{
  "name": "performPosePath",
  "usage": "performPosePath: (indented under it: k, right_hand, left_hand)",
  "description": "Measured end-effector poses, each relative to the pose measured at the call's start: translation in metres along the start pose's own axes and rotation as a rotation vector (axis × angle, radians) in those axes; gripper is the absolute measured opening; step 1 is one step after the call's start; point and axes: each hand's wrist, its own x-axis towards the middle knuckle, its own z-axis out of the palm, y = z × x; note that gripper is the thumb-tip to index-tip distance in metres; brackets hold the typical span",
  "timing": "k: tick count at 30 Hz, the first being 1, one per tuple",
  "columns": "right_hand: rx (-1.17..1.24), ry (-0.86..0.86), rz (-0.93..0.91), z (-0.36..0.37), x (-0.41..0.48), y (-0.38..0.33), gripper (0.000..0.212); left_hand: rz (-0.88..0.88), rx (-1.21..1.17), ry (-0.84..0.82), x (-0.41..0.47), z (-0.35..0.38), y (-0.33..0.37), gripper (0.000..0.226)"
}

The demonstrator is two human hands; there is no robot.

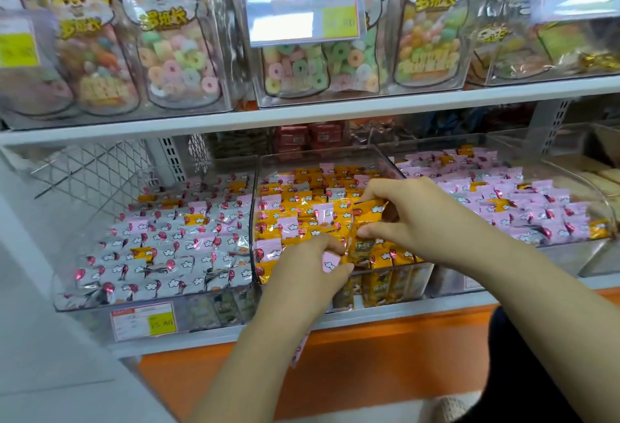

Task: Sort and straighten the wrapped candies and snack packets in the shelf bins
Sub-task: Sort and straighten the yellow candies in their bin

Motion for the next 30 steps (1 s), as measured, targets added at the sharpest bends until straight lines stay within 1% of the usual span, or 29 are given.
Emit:
performPosePath:
  k: [2, 4, 7, 9, 12, 14, 17, 20, 23, 26, 30]
  right_hand:
    - [-0.005, -0.033, -0.007, 0.0, 0.002, -0.003, 0.03]
    - [0.0, -0.037, 0.004, 0.001, 0.004, -0.001, 0.033]
    - [0.001, -0.044, 0.028, -0.001, 0.005, 0.0, 0.024]
    - [-0.024, -0.061, 0.015, -0.003, 0.005, -0.003, 0.022]
    - [-0.075, -0.074, -0.019, 0.001, 0.001, -0.009, 0.026]
    - [-0.061, -0.061, -0.002, 0.002, 0.0, -0.009, 0.026]
    - [-0.027, -0.041, 0.045, -0.001, 0.003, -0.004, 0.022]
    - [-0.053, -0.059, 0.034, -0.002, 0.002, -0.004, 0.025]
    - [-0.082, -0.076, 0.026, 0.003, 0.0, -0.006, 0.029]
    - [-0.096, -0.135, 0.051, 0.017, 0.002, -0.003, 0.03]
    - [-0.086, -0.149, 0.072, 0.024, 0.0, 0.003, 0.03]
  left_hand:
    - [-0.007, -0.003, 0.005, -0.001, -0.001, 0.001, 0.005]
    - [-0.006, -0.06, -0.017, 0.0, -0.001, -0.002, 0.007]
    - [-0.011, -0.133, -0.062, -0.002, -0.003, -0.002, 0.008]
    - [-0.033, -0.162, -0.071, -0.002, -0.001, -0.003, 0.019]
    - [-0.077, -0.221, -0.082, -0.005, 0.0, 0.0, 0.046]
    - [-0.093, -0.269, -0.071, -0.007, 0.0, 0.002, 0.057]
    - [-0.093, -0.346, -0.041, -0.01, 0.001, 0.006, 0.058]
    - [-0.075, -0.381, -0.043, -0.011, 0.001, 0.006, 0.07]
    - [-0.071, -0.433, -0.061, -0.013, -0.003, 0.006, 0.072]
    - [-0.081, -0.433, -0.069, -0.015, -0.005, 0.003, 0.082]
    - [-0.068, -0.427, -0.058, -0.017, -0.004, 0.005, 0.083]
